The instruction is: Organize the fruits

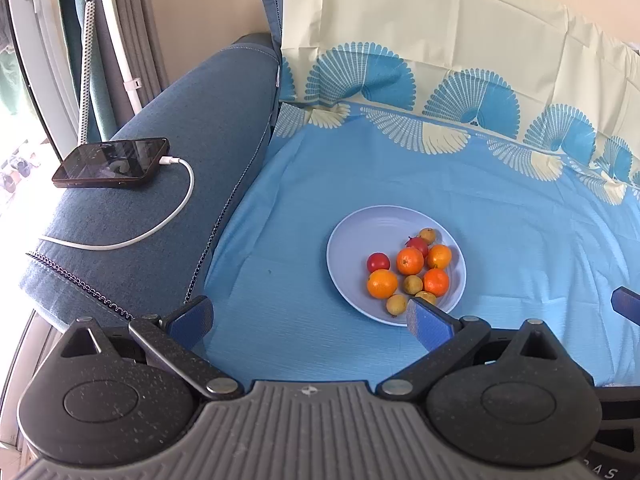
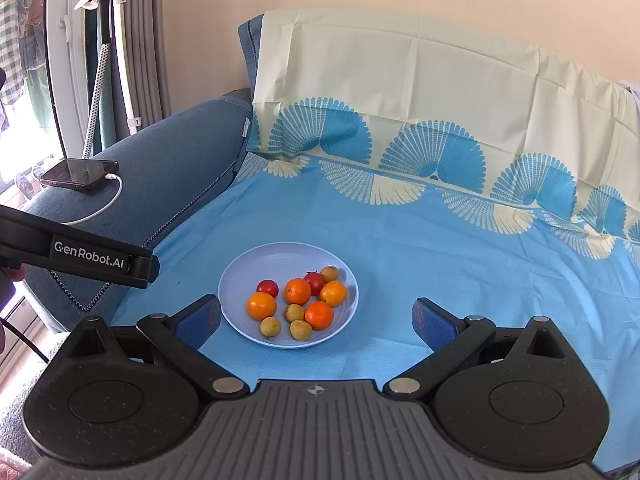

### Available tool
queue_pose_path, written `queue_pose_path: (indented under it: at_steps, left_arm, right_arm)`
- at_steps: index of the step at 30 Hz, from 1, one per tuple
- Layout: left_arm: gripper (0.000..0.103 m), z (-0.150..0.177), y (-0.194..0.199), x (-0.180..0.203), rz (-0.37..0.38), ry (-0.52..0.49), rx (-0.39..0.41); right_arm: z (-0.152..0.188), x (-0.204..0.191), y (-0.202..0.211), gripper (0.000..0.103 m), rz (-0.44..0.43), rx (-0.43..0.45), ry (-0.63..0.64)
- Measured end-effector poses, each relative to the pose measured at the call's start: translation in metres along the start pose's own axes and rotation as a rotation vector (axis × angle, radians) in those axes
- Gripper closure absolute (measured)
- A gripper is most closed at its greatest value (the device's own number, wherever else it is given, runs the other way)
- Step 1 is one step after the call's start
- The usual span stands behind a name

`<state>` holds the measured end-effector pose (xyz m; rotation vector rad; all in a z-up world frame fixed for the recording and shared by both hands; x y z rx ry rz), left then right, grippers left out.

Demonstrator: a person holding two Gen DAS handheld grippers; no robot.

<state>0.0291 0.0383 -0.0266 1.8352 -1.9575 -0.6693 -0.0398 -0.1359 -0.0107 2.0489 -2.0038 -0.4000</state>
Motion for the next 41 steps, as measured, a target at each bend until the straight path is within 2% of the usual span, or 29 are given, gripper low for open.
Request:
queue_pose_path:
  at_steps: [41]
  left_arm:
    - [0.0, 0.005, -0.019, 0.005, -0.012, -0.02, -0.044]
  right_arm:
    - [0.01, 0.004, -0.013, 0.002, -0.002, -0.037, -0.011]
Point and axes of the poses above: each gripper's, at about its wrist camera, not at the fingertips, and y roughly against the way its jaws point, x to its right, z to its underside, the point moved 4 cm from there along -y, roughly the way its jaws point, and after that the axes turned 14 degrees about x, right-handed, at the moved point
